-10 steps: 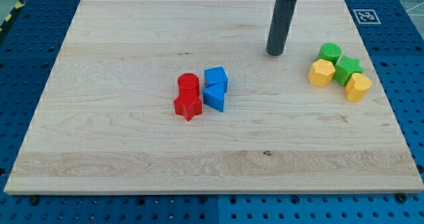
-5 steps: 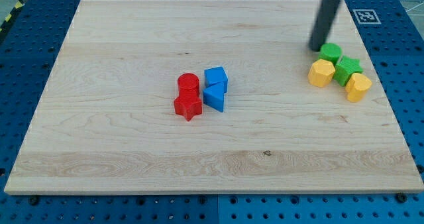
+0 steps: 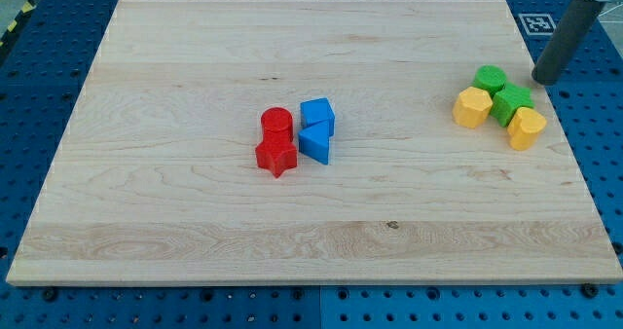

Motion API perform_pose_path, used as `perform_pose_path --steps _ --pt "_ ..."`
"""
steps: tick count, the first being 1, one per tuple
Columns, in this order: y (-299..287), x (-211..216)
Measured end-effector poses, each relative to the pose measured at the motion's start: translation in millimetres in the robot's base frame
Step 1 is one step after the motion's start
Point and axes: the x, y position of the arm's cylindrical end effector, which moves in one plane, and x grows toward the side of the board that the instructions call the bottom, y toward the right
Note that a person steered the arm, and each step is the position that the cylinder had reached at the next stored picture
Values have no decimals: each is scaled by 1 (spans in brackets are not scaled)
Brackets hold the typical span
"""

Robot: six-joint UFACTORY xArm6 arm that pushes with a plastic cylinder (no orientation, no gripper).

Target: Move green circle a bit left

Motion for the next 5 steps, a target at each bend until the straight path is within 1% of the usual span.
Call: perform_pose_path --steps 5 --pt "-108 13"
